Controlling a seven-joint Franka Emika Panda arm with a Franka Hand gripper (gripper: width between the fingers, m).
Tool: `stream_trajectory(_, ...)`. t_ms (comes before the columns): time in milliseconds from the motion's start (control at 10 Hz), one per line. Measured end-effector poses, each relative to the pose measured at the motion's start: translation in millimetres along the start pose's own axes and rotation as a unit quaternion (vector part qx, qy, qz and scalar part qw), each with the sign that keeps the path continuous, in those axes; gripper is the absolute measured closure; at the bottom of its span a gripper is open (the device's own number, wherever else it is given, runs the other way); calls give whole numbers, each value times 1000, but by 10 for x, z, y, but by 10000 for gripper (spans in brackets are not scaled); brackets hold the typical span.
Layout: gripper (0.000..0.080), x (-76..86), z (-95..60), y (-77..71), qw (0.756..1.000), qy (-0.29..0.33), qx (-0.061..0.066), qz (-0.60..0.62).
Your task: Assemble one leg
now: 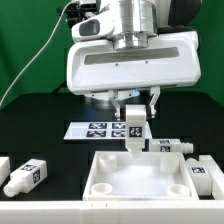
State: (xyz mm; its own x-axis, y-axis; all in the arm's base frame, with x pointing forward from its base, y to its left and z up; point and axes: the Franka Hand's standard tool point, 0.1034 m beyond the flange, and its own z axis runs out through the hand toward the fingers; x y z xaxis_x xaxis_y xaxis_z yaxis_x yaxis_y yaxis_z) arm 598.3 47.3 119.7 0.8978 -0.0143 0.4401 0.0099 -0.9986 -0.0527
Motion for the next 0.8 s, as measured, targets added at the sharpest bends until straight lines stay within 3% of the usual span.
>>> stream_trajectory(400,514,373,190,-407,999,33,17,-26)
stream_trajectory(600,514,380,226,-419,998,45,17,-32)
stream_trajectory(800,514,429,215,-377,993,111,8,-34)
